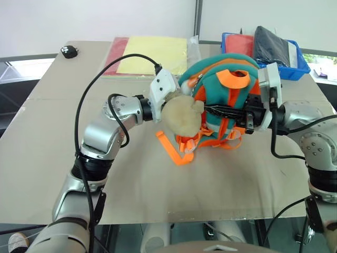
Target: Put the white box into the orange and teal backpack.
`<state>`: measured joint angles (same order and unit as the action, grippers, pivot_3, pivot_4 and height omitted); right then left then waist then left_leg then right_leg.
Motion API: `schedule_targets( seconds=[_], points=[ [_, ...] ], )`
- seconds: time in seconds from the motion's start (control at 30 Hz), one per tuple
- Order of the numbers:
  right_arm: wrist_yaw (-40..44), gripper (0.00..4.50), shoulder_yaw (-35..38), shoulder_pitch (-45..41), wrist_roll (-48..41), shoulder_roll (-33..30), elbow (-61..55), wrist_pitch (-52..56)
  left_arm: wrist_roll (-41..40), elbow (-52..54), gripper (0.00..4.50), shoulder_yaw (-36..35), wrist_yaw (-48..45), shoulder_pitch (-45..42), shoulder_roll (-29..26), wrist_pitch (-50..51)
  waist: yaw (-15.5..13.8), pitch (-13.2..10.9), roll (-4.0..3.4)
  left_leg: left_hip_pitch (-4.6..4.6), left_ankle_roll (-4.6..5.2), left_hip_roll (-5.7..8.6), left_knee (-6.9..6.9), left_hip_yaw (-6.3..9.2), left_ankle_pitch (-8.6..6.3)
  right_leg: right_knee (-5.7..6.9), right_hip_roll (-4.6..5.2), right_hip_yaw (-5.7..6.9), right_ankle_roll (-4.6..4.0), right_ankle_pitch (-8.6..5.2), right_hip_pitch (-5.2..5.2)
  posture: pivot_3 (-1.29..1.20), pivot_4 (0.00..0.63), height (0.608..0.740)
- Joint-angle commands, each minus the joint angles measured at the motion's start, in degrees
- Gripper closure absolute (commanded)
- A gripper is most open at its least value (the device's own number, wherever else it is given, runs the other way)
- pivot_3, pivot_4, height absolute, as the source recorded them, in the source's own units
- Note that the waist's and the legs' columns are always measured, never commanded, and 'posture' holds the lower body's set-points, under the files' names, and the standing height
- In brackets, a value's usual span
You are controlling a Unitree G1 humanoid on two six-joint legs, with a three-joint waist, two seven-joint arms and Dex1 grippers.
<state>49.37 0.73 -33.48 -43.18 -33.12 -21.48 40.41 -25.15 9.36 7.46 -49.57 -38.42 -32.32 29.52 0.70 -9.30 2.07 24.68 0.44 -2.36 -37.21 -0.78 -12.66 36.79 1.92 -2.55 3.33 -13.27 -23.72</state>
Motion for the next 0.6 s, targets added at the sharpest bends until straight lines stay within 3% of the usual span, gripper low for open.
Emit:
schedule_targets(
  seconds=[0.03, 0.17, 0.3, 0.47, 0.6],
  points=[
    [-4.3, 4.5, 0.7, -0.18, 4.58, 0.27, 0.24, -2.9, -13.58, 2.06, 0.16, -12.88, -2.03, 3.0, -2.53, 8.04, 0.47, -0.01, -0.01, 0.0, 0.0, -0.01, 0.03, 0.0, 0.0, 0.02, -0.01, -0.01, 0.0, 0.0, -0.04, 0.0, 0.15, 0.74],
    [-6.18, 4.5, 0.35, -0.17, 6.75, 1.6, 1.42, -3.63, -27.21, 1.65, 0.05, -23.93, -4.05, 6.57, -7.91, 19.07, 1.24, -0.01, -0.01, 0.0, 0.0, -0.06, 0.01, 0.02, 0.0, 0.11, -0.02, 0.03, -0.01, 0.0, -0.08, 0.0, 0.15, 0.74],
    [-6.77, 4.5, -0.32, -0.41, 7.73, 3.0, 1.95, -3.73, -48.73, 1.11, 0.05, -33.97, -2.69, 11.07, -14.33, 35.93, 1.23, -0.01, 0.01, -0.01, 0.0, -0.02, -0.1, 0.07, 0.0, 0.11, 0.06, 0.08, 0.01, 0.01, 0.03, 0.0, 0.15, 0.74],
    [-6.51, 4.5, -0.89, -1.04, 7.83, 3.65, 1.27, -2.98, -62.11, 6.24, 0.05, -32.74, 13.87, 15.13, -9.33, 37.45, 0.13, -0.01, 0.01, -0.05, 0.0, 0.01, -0.11, 0.2, 0.0, 0.12, 0.2, 0.17, 0.02, 0.01, 0.11, 0.0, 0.15, 0.74],
    [-6.77, 4.5, -1.01, -1.21, 7.81, 3.6, 0.17, -1.95, -62.3, 11.22, 0.05, -27.54, 21.09, 15.96, -4.34, 35.14, -0.07, 0.0, 0.04, -0.06, -0.01, 0.08, -0.13, 0.27, 0.01, 0.2, 0.15, 0.22, 0.0, 0.02, 0.12, 0.0, 0.15, 0.74]
  ],
)
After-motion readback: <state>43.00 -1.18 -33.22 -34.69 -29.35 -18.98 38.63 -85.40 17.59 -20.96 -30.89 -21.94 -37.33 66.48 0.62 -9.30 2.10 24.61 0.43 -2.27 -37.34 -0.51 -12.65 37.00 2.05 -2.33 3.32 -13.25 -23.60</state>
